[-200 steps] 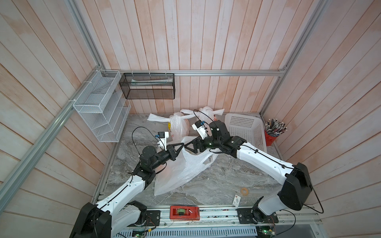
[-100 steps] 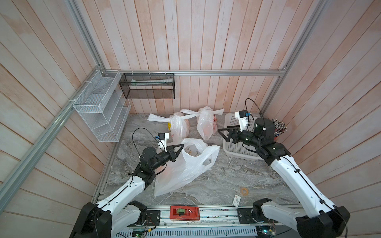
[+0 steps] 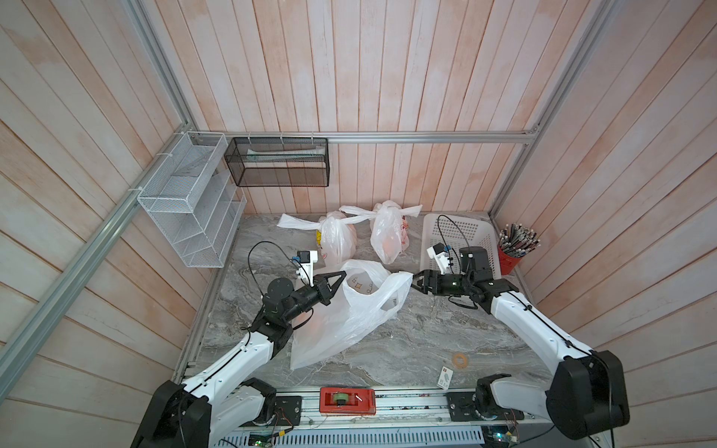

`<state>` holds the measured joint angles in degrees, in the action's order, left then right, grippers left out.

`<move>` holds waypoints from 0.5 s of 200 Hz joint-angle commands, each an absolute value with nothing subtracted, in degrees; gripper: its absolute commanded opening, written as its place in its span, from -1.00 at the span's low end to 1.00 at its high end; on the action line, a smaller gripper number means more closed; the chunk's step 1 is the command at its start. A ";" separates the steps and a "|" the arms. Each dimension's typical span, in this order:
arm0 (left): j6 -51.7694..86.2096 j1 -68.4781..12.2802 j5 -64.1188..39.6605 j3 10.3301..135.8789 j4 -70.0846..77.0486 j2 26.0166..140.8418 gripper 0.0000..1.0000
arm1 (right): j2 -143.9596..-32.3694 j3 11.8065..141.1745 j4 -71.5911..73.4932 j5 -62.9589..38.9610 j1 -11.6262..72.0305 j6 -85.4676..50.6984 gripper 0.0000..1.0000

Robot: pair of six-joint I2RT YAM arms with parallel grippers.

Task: Place the oranges into plastic bags & tie knots
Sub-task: Adjust the plastic bag at the center of the board.

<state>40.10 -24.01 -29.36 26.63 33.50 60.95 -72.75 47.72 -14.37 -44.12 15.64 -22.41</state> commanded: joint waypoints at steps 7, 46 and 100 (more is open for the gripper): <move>39.37 -23.91 -29.62 25.79 34.80 60.47 -1.00 | -74.46 48.12 -7.84 -48.51 18.25 -24.57 0.64; 39.29 -23.91 -29.62 25.70 34.95 60.55 -1.00 | -76.70 50.13 -5.82 -48.84 22.90 -25.19 0.72; 38.92 -23.91 -29.19 25.58 34.72 59.82 -1.00 | -80.68 53.04 -7.81 -45.13 24.61 -25.07 0.09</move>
